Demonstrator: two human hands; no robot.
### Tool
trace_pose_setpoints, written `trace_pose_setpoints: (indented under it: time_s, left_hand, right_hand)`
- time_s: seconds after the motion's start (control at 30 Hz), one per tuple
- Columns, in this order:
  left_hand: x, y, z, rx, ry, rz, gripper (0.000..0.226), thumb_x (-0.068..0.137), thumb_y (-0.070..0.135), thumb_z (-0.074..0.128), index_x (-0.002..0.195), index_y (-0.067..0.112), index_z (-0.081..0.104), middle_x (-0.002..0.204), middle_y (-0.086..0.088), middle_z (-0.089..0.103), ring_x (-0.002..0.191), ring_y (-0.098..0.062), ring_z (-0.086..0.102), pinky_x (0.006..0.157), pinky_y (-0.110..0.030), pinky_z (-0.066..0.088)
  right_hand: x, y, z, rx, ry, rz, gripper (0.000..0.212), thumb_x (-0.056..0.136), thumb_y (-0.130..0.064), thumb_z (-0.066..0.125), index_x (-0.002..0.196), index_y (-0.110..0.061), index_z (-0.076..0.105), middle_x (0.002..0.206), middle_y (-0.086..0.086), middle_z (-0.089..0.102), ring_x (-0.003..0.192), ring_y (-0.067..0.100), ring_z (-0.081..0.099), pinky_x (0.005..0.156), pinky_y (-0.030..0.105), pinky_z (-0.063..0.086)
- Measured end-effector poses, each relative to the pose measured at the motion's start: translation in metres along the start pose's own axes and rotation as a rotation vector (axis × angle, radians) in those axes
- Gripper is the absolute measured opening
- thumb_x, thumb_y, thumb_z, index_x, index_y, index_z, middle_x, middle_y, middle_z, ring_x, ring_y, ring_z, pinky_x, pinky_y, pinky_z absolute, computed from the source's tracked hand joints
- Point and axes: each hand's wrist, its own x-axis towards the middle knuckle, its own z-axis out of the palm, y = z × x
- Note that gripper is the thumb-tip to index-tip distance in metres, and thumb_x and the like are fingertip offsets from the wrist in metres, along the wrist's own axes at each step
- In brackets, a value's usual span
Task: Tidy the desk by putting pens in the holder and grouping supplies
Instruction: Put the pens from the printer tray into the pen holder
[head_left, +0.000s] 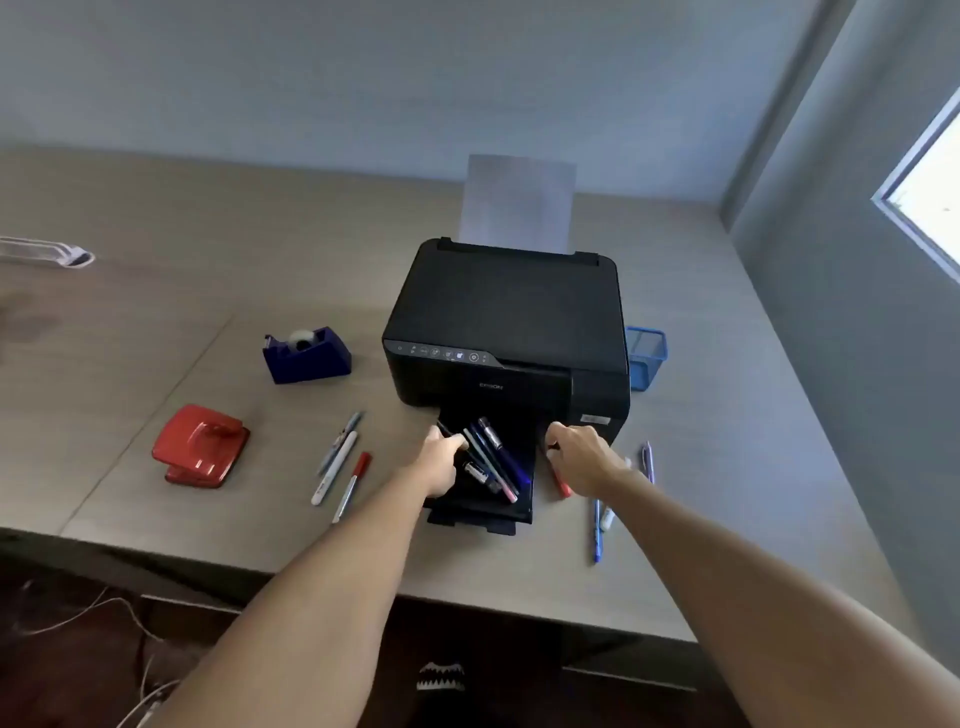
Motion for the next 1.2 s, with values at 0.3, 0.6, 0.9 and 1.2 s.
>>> trace_pose_setpoints:
  time_s: [0.3, 0.6, 0.9, 1.2]
  left_hand:
    - [0.03, -0.029, 0.004, 0.032, 0.145, 0.018, 0.031, 0.086, 0.022, 0.055, 0.117, 0.015, 0.057, 0.125, -0.01, 0.053, 0.097, -0.022, 0.053, 0.079, -0.029, 0.05]
    - [0.033, -0.064, -0.017, 0.107, 0.096, 0.343, 0.027, 0.087, 0.023, 0.066, 0.112, 0.013, 0.065, 0.111, -0.001, 0.063, 0.108, -0.021, 0.053, 0.092, -0.031, 0.044]
    - [0.031, 0.025, -0.1, -0.281, 0.308, 0.608, 0.014, 0.095, 0.021, 0.057, 0.105, 0.012, 0.06, 0.066, 0.013, 0.058, 0.061, 0.002, 0.058, 0.061, -0.005, 0.04]
    - [0.129, 0.213, -0.085, 0.108, 0.221, 0.641, 0.034, 0.099, 0.013, 0.047, 0.129, 0.004, 0.061, 0.12, -0.021, 0.058, 0.108, -0.033, 0.059, 0.098, -0.035, 0.046]
  right_hand:
    - [0.031, -0.024, 0.04, 0.029, -0.094, 0.159, 0.024, 0.094, -0.018, 0.051, 0.113, -0.003, 0.053, 0.11, 0.02, 0.061, 0.092, 0.038, 0.062, 0.071, 0.037, 0.05]
    - [0.045, -0.024, 0.063, -0.02, -0.11, 0.247, 0.023, 0.095, -0.014, 0.047, 0.112, 0.002, 0.046, 0.109, 0.026, 0.062, 0.098, 0.041, 0.06, 0.071, 0.038, 0.043]
    - [-0.017, -0.01, -0.032, 0.204, 0.355, 0.062, 0.02, 0.098, -0.021, 0.047, 0.102, -0.005, 0.058, 0.077, 0.007, 0.062, 0.063, 0.026, 0.053, 0.059, 0.021, 0.035]
    - [0.012, 0.125, -0.124, 0.312, 0.729, 0.426, 0.02, 0.095, -0.019, 0.053, 0.098, -0.005, 0.067, 0.079, 0.018, 0.069, 0.068, 0.033, 0.058, 0.06, 0.031, 0.032]
